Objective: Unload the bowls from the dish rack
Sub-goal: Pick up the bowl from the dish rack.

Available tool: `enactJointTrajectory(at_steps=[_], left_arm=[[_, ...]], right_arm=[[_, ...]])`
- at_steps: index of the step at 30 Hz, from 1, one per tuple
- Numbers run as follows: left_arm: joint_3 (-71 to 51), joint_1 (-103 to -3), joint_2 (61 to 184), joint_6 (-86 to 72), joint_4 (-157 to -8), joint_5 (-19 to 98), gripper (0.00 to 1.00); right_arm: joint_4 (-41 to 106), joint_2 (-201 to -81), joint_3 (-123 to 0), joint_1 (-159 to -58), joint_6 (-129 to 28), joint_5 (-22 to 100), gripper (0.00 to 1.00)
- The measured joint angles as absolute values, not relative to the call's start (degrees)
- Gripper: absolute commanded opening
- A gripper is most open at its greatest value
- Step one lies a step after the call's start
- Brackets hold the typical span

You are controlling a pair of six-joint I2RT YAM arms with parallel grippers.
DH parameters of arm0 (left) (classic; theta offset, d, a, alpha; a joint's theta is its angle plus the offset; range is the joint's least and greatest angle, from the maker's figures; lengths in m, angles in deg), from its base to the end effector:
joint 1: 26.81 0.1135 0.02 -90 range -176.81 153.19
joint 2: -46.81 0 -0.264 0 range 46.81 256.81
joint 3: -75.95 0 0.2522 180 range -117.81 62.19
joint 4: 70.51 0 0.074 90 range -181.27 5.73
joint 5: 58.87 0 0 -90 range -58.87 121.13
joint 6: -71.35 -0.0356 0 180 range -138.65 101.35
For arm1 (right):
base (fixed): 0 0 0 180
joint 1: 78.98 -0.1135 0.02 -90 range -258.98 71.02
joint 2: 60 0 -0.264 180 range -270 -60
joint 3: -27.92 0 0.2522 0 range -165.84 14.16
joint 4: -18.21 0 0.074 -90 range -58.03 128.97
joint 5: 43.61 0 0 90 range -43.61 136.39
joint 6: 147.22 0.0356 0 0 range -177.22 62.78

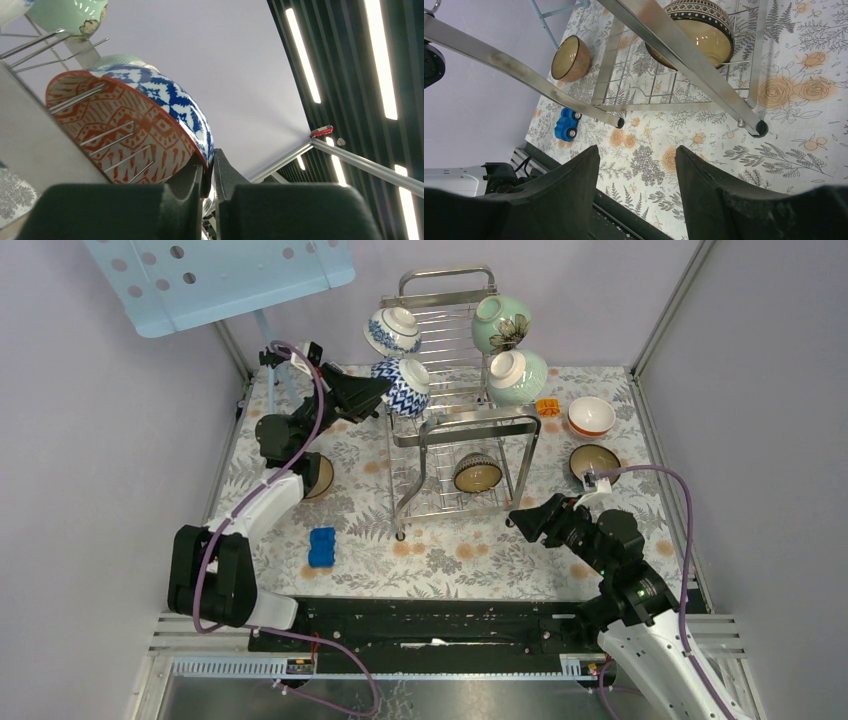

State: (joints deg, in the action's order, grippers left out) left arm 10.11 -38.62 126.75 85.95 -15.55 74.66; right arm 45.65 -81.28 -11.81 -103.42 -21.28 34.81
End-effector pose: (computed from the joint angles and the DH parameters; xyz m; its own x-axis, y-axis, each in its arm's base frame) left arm 0.2827 -0.0842 0.3773 -0.7984 -0.5498 -0.2454 0.4538 -0.2816 -0.8455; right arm 0.1070 0.0565 0.2721 -0.4590 0.4230 -0.7813 -0.3908 0.6936 0.6051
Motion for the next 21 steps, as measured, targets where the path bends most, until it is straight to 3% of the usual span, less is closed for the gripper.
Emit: enactJointTrajectory(at_steps=[21], left_arm=[[3.3,-42.7,128.3,84.4,-17.2,72.3,0.00]], right_arm=[[46.9,-80.3,-11.8,-103.4,-21.1,34.8,0.64]])
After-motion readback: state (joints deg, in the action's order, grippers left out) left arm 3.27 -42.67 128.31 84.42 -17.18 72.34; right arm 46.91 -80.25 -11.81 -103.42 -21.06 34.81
